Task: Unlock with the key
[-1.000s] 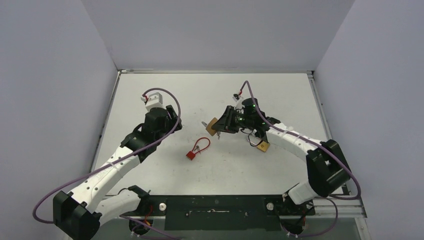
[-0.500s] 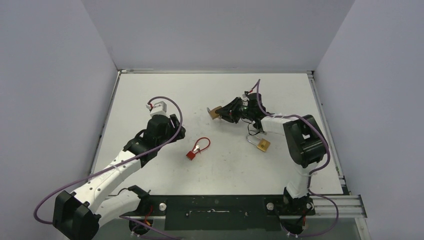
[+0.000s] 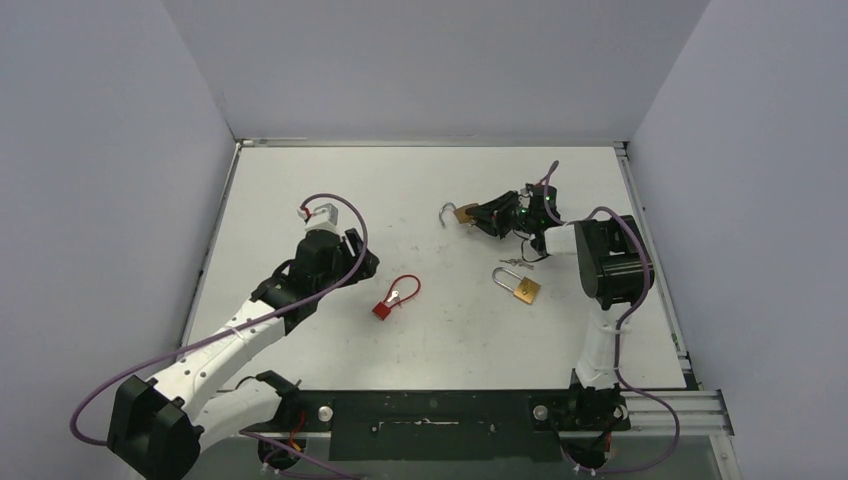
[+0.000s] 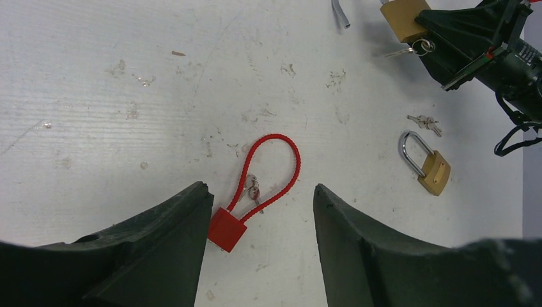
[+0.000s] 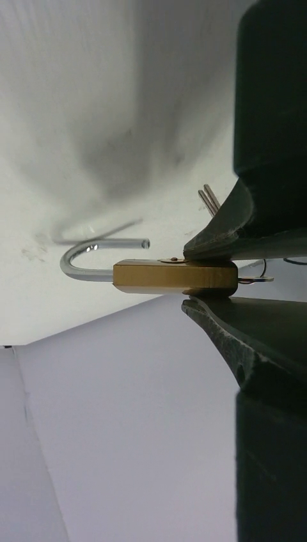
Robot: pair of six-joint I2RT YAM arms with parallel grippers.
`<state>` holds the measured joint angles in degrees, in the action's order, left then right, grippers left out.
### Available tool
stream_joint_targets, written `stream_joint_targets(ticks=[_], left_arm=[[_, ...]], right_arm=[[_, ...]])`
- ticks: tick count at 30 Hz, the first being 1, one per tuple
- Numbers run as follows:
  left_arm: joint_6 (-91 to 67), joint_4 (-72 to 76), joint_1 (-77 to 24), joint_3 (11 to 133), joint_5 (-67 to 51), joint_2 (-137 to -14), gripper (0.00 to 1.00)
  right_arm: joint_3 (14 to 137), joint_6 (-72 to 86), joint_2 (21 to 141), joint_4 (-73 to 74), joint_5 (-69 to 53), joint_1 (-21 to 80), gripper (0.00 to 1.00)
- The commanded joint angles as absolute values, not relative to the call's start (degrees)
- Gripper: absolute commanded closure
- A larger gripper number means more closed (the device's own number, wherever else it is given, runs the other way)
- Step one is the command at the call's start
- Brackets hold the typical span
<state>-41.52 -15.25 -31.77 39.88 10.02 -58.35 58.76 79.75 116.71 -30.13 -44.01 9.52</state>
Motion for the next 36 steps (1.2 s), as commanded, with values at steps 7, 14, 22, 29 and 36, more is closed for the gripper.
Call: stream_joint_targets(ticks=[7, 14, 22, 29, 36], left_arm=[[-41.8, -11.28, -31.48, 40.22, 8.46, -59.54, 0.43], [-40.78, -15.19, -31.46, 42.49, 8.57, -59.82, 0.38], [-37.11, -18.3, -31.38, 43.97, 8.26, -58.32, 0.34], [-34.72, -20.17, -31.29, 42.75, 5.81, -56.79, 0.3], [-34.33, -19.11, -31.29, 41.15, 2.05, -55.23, 0.29]], right_arm=[[65.58, 64.43, 118.27, -26.1, -47.24, 5.4, 0.85], [72.1, 48.45, 118.65, -9.63, -43.12, 4.34, 0.56], [73.76, 36.68, 112.9, 4.62, -30.09, 3.61, 0.34], [67.14, 28.99, 100.23, 11.4, -13.04, 5.12, 0.24], [57.59, 21.37, 90.02, 17.76, -5.13, 8.34, 0.26]])
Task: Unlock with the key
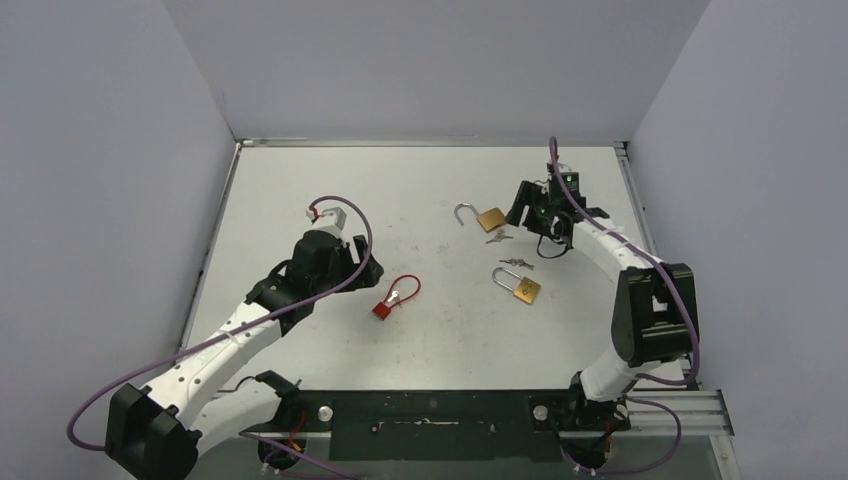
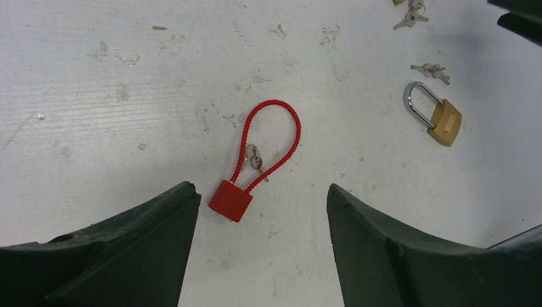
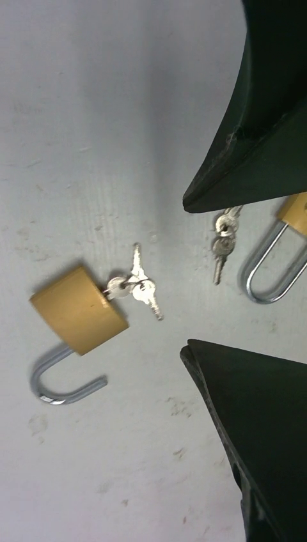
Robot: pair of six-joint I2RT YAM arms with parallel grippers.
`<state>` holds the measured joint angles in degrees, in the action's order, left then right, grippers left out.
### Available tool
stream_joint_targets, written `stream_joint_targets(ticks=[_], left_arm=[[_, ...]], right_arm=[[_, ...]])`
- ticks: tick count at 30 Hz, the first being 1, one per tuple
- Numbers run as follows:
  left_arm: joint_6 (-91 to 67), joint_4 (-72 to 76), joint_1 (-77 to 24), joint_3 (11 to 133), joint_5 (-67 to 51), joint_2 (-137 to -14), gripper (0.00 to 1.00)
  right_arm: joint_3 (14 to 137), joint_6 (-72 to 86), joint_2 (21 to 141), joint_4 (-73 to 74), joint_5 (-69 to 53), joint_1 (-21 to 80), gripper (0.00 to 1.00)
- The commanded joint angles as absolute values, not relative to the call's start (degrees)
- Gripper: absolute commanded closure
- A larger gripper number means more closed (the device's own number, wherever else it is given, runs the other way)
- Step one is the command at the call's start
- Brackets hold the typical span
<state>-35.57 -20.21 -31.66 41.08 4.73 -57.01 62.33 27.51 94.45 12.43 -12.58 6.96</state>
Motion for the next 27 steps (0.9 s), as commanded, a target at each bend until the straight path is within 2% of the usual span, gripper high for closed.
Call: stream_joint_targets(ticks=[1, 6, 14, 24, 27], left_arm=[[-34.41, -18.92, -31.29, 41.03, 1.77, -55.07, 0.29], [-34.47, -17.61, -31.29, 40.85, 0.47, -55.78, 0.29], [-34.78, -17.29, -31.29, 40.5, 0.0, -57.06, 0.29], [-31.51, -17.72, -31.2, 41.01, -0.44, -56.1, 0.28], [-30.72, -18.37, -31.2, 41.67, -0.44, -56.69, 0.28]], right_arm=[[56.55, 20.72, 89.14, 18.69, -5.11, 8.41, 0.28], [54.68, 18.62, 87.85, 21.46, -4.94, 9.72, 0.41], [58.95, 14.68, 94.45, 23.62, -3.56, 13.48, 0.65], [64.92, 6.91, 99.11, 27.48, 4.37, 15.24, 0.67], [67.69, 4.48, 102.29, 30.67, 2.87, 15.14, 0.73]])
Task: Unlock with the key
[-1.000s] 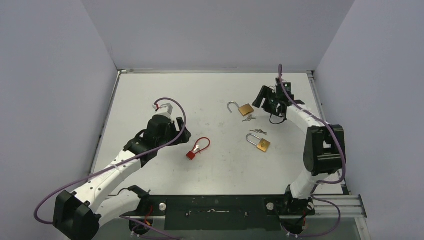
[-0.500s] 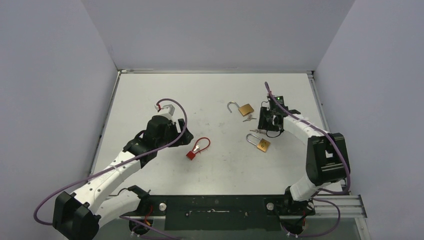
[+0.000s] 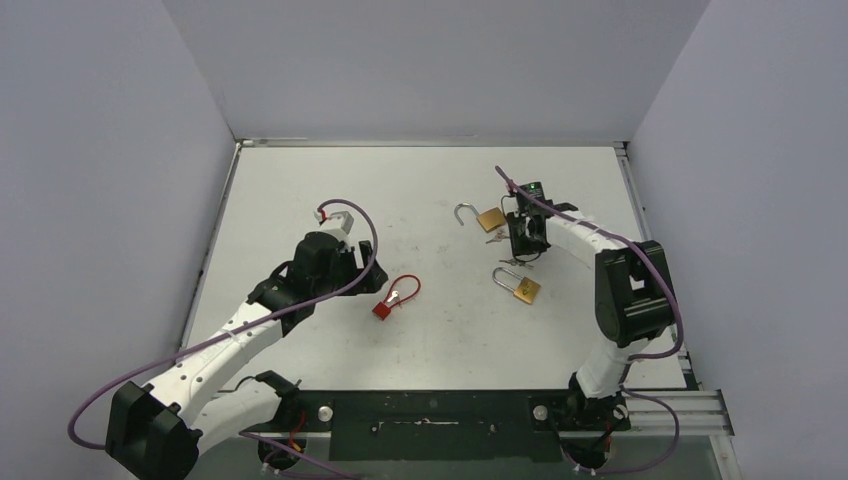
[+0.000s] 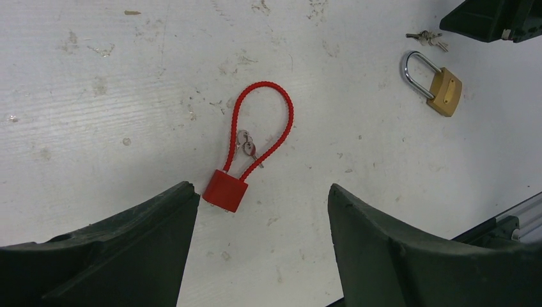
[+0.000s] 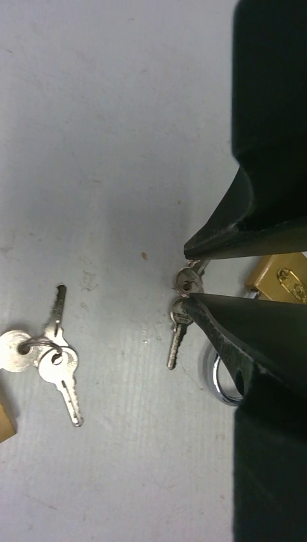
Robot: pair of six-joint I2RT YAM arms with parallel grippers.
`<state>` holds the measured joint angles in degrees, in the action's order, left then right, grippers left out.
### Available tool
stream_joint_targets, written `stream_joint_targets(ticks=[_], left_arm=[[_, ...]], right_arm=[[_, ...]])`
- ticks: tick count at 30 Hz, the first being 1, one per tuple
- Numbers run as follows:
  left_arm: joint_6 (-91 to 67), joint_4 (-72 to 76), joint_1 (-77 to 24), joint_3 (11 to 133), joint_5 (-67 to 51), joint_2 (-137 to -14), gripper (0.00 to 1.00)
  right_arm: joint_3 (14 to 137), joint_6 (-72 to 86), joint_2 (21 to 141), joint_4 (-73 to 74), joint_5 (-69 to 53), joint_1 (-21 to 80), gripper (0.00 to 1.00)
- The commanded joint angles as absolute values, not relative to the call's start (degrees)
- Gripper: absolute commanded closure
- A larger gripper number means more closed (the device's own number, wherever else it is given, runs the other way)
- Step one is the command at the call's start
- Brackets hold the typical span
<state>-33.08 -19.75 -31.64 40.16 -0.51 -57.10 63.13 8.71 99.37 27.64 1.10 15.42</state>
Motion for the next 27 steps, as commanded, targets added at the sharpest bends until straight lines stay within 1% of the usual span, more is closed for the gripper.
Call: stream_joint_targets(ticks=[1, 4, 7, 11, 15, 16, 19, 24, 27], left_arm=[[-30.44, -18.72, -31.2, 41.94, -0.44, -56.77, 0.28], [-29.97, -19.53, -31.11, 41.89, -0.44, -56.66, 0.28], [-29.88, -19.43, -30.95, 41.26, -0.44, -56.21, 0.27], [-29.88, -19.31, -30.94, 41.27, -0.44, -56.25, 0.27], [-29.92, -19.16, -30.94, 41.48, -0.44, -56.66, 0.27], [-29.95, -19.17, -30.94, 41.45, -0.44, -56.75, 0.27], [-30.01, -19.12, -30.89, 41.33, -0.44, -56.77, 0.27], [-30.03, -18.86, -30.94, 41.21, -0.44, -56.95, 0.27], [-30.13, -18.61, -30.94, 41.21, -0.44, -57.13, 0.27]], right_arm=[[68.24, 3.94, 103.18, 31.56, 2.41, 15.15, 0.74], [68.46, 2.93, 103.66, 32.1, -0.4, 15.12, 0.76], [68.71, 2.39, 104.09, 32.52, -2.43, 15.2, 0.74], [68.38, 3.52, 104.11, 31.92, -0.74, 15.11, 0.69], [68.17, 6.29, 104.34, 32.01, -0.27, 15.12, 0.7], [67.86, 7.08, 103.79, 31.73, 1.59, 15.1, 0.7], [66.71, 8.13, 101.21, 30.47, 1.87, 15.08, 0.7], [67.13, 7.95, 98.1, 30.91, 0.53, 15.11, 0.66], [66.96, 8.2, 97.84, 31.65, 0.43, 15.2, 0.61]])
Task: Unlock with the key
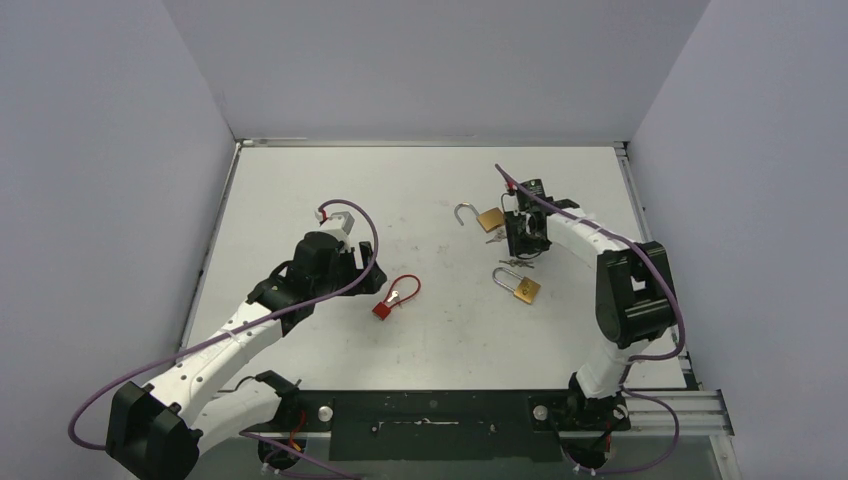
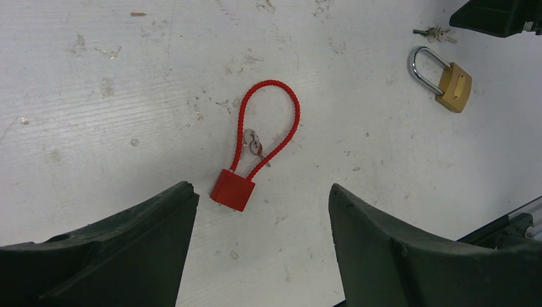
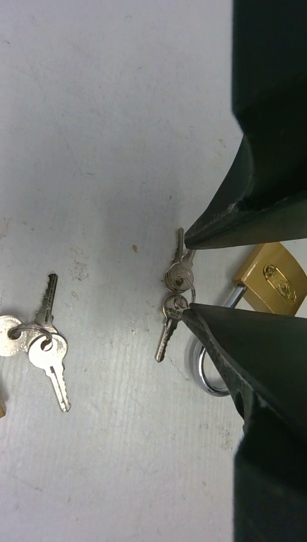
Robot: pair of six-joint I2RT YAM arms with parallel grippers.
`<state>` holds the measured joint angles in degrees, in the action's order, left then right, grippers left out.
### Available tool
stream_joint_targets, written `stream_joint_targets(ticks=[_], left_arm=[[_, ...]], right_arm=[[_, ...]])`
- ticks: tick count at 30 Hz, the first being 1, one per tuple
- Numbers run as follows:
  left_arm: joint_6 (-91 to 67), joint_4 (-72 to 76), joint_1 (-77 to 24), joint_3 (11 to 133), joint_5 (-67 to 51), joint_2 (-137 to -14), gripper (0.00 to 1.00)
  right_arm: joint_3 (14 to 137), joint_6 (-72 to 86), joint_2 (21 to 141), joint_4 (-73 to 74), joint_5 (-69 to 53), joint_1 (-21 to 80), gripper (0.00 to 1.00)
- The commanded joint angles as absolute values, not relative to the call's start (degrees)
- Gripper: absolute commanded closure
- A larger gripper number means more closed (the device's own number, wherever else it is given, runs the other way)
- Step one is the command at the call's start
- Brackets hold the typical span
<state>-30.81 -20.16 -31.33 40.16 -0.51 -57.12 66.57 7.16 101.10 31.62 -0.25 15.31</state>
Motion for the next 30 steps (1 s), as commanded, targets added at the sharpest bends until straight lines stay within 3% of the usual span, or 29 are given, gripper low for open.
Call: stream_joint_targets(ticks=[1, 7, 14, 25, 30], left_arm=[[-30.17, -18.59, -30.94, 41.22, -0.44, -57.25, 0.27], [-30.52, -18.25, -30.94, 40.66, -0.6, -57.39, 0.27], [-31.09, -17.49, -30.94, 40.13, -0.96, -57.67, 0.27], [-30.82, -17.67, -30.85, 40.0, -0.44, -57.46, 0.27], [-30.78, -17.57, -30.85, 39.81, -0.44, -57.63, 0.27]], right_arm=[[66.71, 8.46, 97.82, 31.69, 0.44, 15.21, 0.6], [63.93, 18.37, 97.11, 29.6, 2.37, 15.04, 0.56], [61.39, 33.8, 97.38, 24.04, 7.23, 15.16, 0.65], [60.55, 42.13, 98.54, 21.09, 7.49, 15.21, 0.52], [61.04, 44.55, 99.7, 23.39, 8.6, 15.15, 0.58]])
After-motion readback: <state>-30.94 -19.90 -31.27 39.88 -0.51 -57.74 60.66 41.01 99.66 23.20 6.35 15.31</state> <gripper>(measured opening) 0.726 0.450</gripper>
